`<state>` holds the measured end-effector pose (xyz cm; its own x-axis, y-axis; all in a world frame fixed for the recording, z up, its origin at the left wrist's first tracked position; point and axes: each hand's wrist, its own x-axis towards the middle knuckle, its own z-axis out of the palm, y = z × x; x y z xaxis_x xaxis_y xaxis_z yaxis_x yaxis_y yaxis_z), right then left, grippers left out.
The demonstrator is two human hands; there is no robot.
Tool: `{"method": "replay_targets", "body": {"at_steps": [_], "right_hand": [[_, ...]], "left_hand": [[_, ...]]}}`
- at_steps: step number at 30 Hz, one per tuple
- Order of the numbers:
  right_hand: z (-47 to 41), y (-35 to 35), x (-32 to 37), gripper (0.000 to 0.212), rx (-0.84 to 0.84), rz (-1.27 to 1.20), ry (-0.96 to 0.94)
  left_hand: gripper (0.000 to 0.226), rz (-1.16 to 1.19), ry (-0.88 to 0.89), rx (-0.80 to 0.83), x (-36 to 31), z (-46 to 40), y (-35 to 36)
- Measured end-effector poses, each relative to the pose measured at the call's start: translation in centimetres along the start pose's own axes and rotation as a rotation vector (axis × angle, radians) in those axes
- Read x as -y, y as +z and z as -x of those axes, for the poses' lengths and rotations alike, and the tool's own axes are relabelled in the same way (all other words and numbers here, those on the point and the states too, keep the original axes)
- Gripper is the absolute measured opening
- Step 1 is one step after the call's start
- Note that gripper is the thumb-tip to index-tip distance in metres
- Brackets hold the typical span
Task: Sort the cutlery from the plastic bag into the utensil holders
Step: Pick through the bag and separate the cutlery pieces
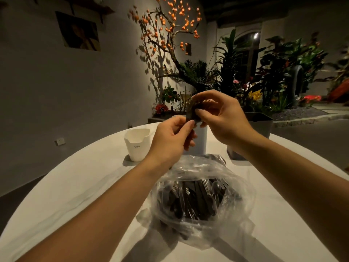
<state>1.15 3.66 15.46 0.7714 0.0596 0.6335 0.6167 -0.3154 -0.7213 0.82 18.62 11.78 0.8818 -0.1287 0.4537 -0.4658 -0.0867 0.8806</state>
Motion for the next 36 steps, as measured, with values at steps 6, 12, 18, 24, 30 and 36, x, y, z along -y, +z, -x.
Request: {"method": "replay_targets", "body": {"at_steps": [6,12,18,24,30,36], "right_hand": [[-4.0,-0.1,-0.3,0.035,-0.119,0.069,-0.133],[-8.3,0.0,-1.3,0.028,-0.288,0.389,-0.459],[-11.4,0.7,-5.9,0.027,-0.210,0.530,-0.420],[-11.4,2.3,-12.0,0.058,0.151,0.688,0.114],[-10.1,0.4,-10.7,0.038,0.043,0.656,0.084],[-5.2,0.2,-5.5,0.010,0.080,0.598,-0.047]], "left_hand": [[0.028,-0.226,0.093,-0.149,-0.3,-5.1,-0.4],[0.058,0.014,-0.039,-0.083,-1.5,-9.8,0.1],[0.068,-0.053,-0.180,-0.014,1.5,-14.1,0.3],[0.064,-0.119,-0.297,-0.140,6.1,-15.1,-0.6],[0.057,-0.090,-0.181,-0.212,5.4,-13.6,-1.2],[0.049,-0.118,-0.123,-0.197,3.3,-8.8,-0.6]]}}
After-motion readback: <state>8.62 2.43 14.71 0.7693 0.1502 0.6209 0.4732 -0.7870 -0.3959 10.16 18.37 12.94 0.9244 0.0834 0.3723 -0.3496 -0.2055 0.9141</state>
